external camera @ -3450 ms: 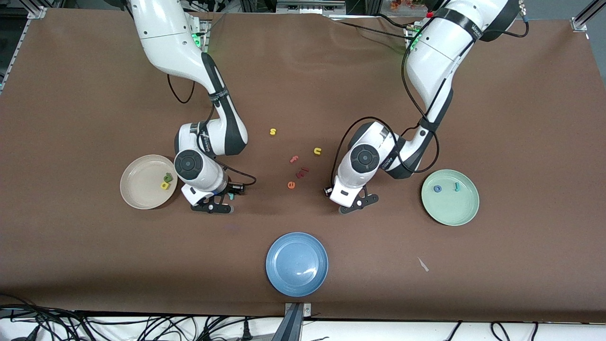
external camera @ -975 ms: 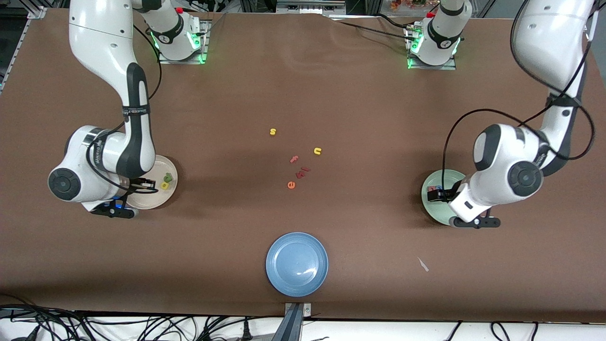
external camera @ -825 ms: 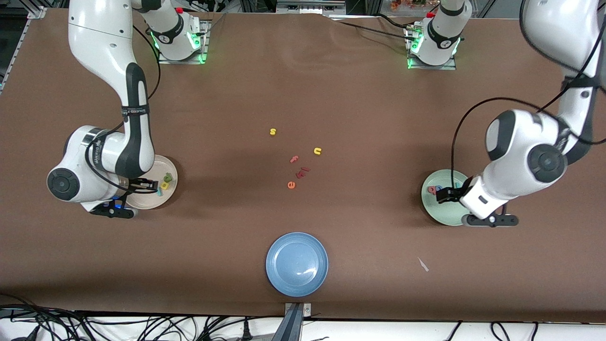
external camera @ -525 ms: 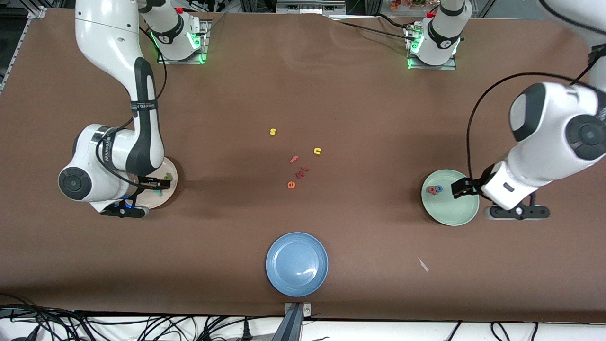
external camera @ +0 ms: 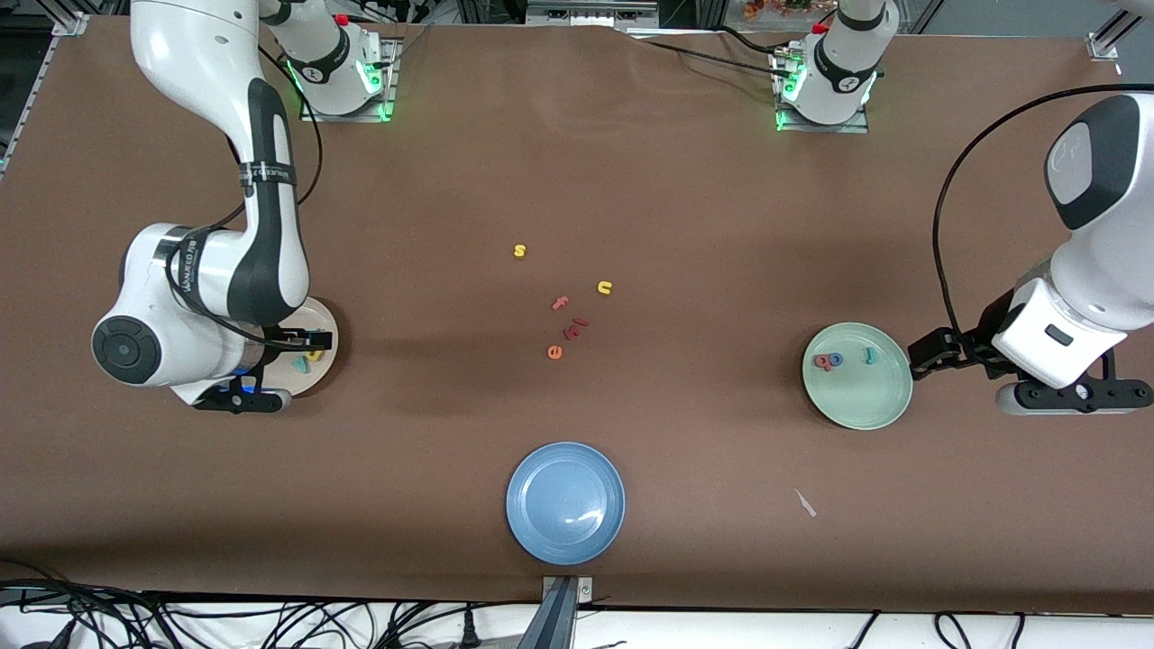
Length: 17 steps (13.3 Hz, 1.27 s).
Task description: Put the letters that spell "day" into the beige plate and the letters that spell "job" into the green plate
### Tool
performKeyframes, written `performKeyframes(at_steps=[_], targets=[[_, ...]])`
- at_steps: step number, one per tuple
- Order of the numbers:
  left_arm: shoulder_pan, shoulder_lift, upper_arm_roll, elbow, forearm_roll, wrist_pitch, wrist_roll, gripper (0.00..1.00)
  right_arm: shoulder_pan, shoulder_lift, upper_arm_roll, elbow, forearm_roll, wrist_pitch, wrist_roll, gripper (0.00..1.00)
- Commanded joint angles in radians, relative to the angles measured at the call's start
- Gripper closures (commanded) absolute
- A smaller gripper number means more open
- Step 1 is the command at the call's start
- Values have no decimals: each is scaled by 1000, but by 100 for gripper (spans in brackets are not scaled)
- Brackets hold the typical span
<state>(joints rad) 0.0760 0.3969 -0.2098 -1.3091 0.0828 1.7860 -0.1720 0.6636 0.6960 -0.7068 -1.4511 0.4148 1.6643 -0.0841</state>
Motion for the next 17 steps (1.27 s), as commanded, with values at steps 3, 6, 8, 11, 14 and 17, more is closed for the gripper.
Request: performKeyframes(at_steps=[3,6,8,11,14,17], targets=[[11,13,3,30,-5,-62,115,0,25,-73,57,35,-39,-40,61,0],[15,14,3,31,-9,-86,174,0,-125,-215,345,-27,-259,18,186,0],[18,14,3,31,-14,-88,174,0,-180,-294,464,-92,-358,48,224,0],[15,14,3,31,-14,-83,174,0,-326,-441,636,-187,-428,75,221,0],[13,14,1,31,-14,-83,174,0,-453,-565,704,-256,-455,52,176,0],[11,14,-3,51,-15,-80,166,0,-521,-611,696,-241,-439,-53,109,0]])
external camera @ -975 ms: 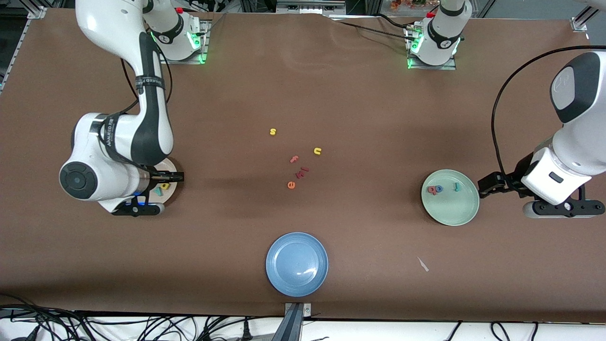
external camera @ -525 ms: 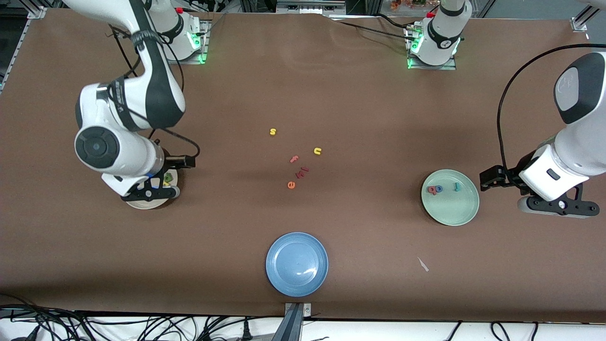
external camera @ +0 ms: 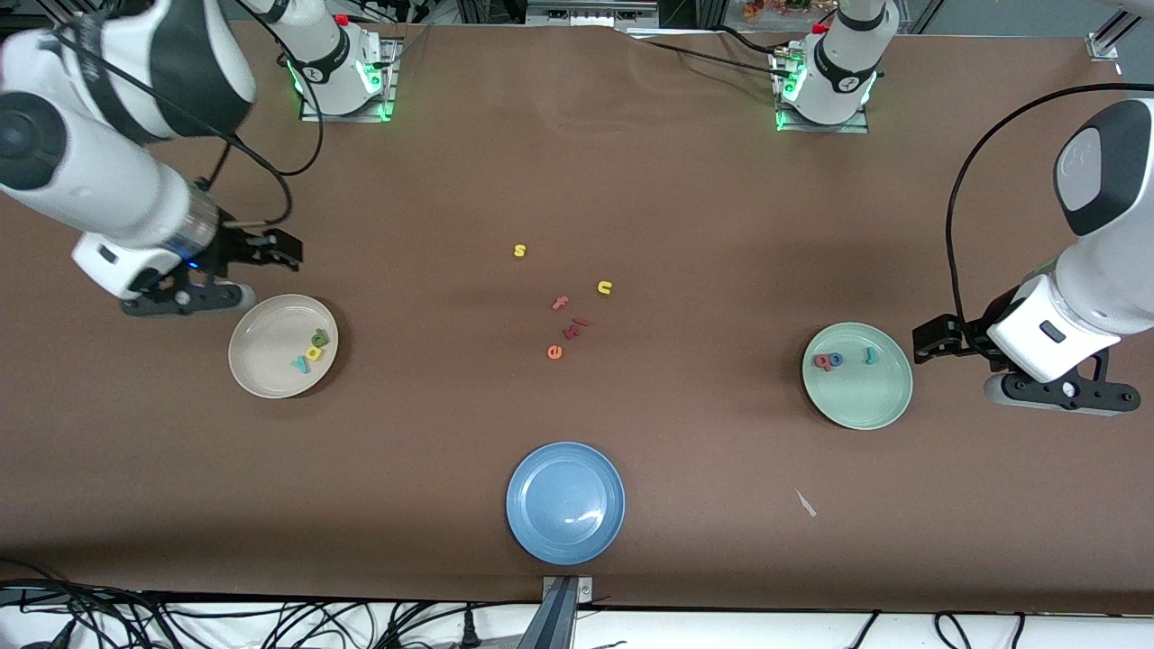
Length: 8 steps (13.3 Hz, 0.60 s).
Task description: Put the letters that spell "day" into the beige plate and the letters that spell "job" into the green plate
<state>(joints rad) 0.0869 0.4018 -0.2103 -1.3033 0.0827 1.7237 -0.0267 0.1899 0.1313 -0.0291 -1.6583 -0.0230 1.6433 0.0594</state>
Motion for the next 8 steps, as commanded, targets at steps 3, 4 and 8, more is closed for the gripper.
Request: performKeyframes(at_steps=[3,4,8], targets=[[-6,17,-3,59,-15,-19,21,0,-52,-45,-17,28,-12,-106,-72,0],[-6,17,-3,59,-15,-18,22,0,-58,-39,-32,46,-3,-127,-72,0],[-1,17,-3,59,-15,-19,22,0,-67,-41,-67,80,29,-163,-70,0]])
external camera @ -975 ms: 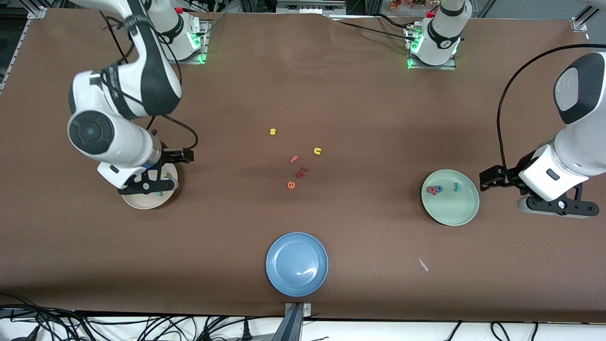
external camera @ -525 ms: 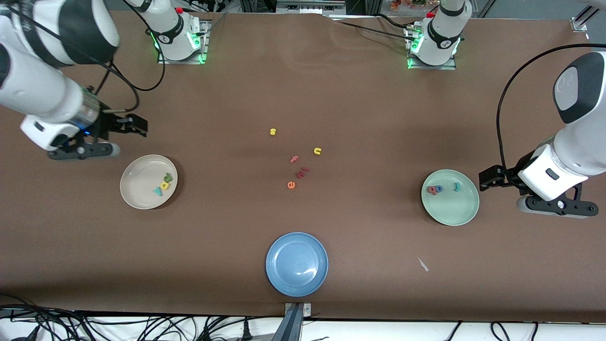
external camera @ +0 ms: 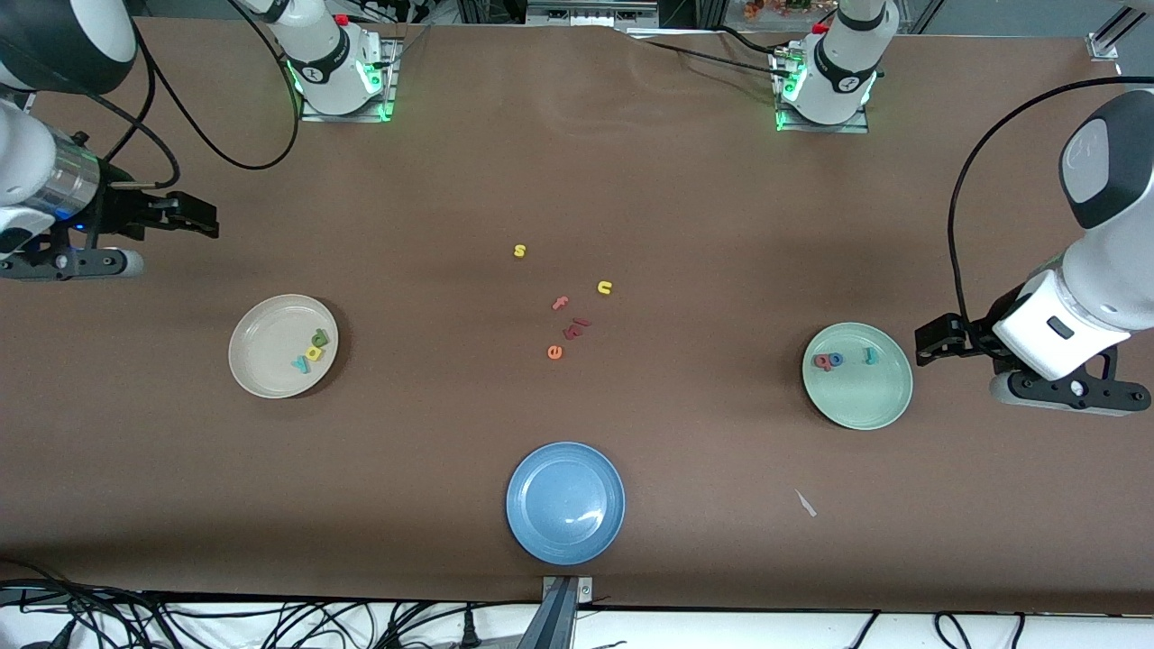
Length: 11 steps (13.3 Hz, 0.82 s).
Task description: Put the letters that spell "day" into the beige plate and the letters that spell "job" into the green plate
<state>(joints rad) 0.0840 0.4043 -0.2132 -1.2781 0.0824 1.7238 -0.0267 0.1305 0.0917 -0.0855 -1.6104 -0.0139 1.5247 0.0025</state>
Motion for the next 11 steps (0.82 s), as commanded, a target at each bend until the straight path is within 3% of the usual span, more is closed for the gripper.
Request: performKeyframes(at_steps=[1,11], targets=[[3,14,0,34,-15,-20,22,0,-8,-6,-19,35,14,-46,-13,0],[5,14,0,34,-16,-21,22,0,-9,11,-30,35,18,-48,-76,0]])
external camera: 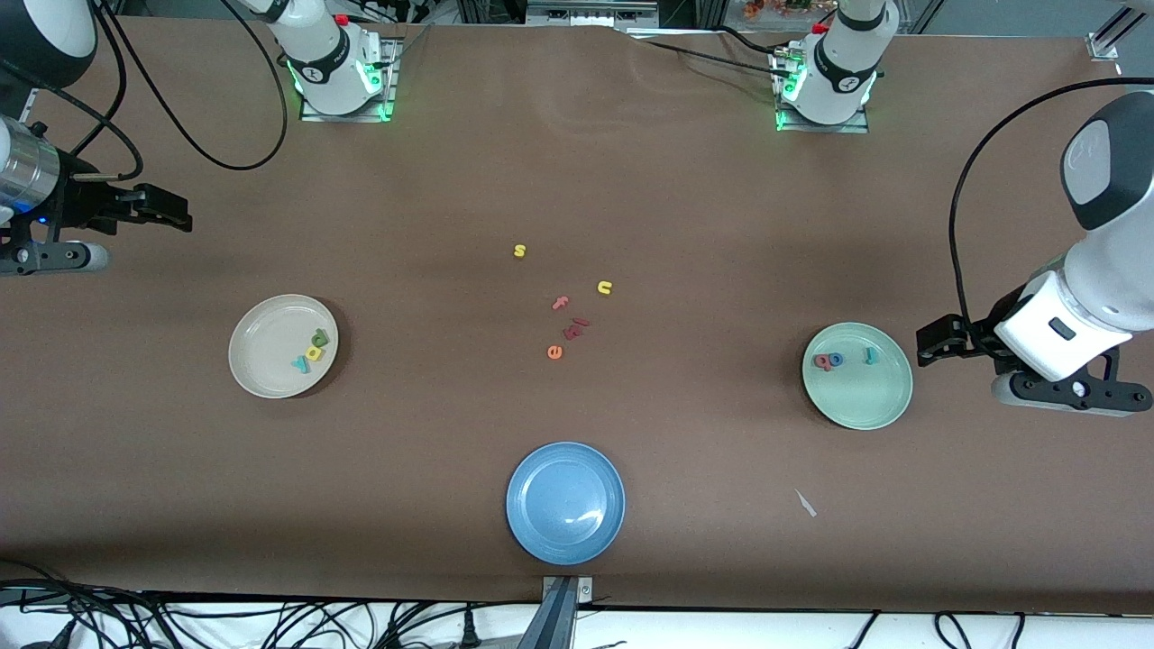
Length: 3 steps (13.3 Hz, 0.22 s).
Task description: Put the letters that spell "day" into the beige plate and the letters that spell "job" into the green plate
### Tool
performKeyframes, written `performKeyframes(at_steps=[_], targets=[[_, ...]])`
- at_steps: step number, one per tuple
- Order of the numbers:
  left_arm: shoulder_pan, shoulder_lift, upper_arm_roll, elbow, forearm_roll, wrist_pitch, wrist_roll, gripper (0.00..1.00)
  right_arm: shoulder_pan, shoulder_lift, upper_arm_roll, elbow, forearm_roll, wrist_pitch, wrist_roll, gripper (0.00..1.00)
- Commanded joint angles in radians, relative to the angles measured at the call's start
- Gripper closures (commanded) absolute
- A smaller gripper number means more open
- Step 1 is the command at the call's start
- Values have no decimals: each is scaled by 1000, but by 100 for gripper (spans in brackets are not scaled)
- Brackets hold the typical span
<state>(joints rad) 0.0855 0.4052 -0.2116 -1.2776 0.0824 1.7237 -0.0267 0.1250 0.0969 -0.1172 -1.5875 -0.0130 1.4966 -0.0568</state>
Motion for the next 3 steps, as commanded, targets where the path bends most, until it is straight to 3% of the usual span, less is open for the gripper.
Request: performKeyframes(at_steps=[1,3], targets=[[3,14,0,34,-15,-21,24,0,-4,6,2,12,16,-19,-17,0],[2,14,-2,34,-15,-21,28,0,-4,4,2,12,18,-21,-15,0]])
